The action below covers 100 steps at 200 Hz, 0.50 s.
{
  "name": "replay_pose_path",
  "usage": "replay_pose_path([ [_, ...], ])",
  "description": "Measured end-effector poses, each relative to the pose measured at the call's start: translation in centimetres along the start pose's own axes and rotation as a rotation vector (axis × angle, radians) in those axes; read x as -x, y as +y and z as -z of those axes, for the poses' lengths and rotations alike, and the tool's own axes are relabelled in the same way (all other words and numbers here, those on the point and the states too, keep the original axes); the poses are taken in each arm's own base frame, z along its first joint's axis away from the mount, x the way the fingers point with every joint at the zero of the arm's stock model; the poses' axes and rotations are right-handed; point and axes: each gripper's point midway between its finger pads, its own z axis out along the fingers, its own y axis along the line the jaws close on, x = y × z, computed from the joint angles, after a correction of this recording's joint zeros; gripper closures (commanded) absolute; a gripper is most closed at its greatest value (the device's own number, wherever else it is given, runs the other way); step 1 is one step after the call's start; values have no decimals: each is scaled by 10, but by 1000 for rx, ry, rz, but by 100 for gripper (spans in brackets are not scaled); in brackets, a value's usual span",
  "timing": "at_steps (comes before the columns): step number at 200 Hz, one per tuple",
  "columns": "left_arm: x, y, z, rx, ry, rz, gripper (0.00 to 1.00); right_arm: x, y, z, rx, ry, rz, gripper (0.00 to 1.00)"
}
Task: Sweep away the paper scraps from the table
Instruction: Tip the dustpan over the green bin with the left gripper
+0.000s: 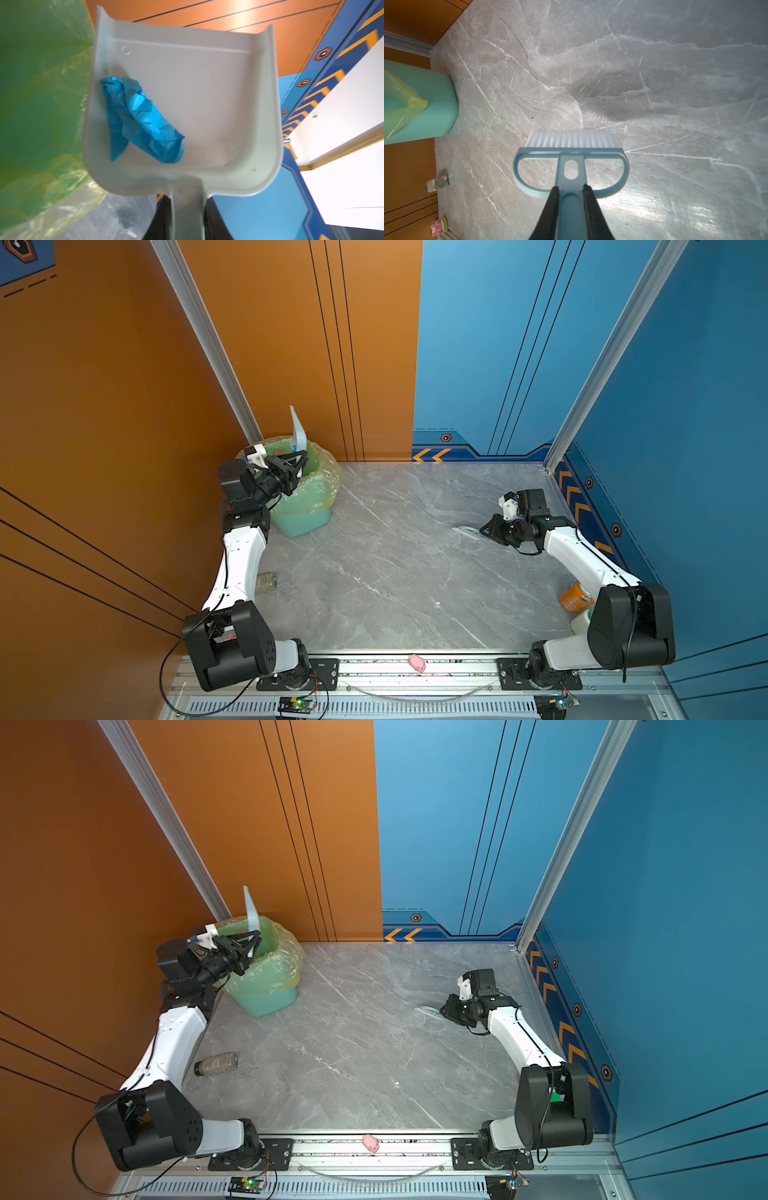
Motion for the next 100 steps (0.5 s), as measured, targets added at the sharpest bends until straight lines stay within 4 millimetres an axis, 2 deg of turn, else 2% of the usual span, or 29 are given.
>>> replay_pose_path([
  [43, 11, -17, 7, -91, -31, 66, 100, -1, -1, -1, 1, -1, 1, 100],
  [70, 10, -28, 10, -145, -31, 97, 100, -3, -2, -2, -2, 4, -2, 100],
  [100, 10, -30, 13, -191, -36, 141, 100, -4, -3, -3, -3, 6, -3, 100],
])
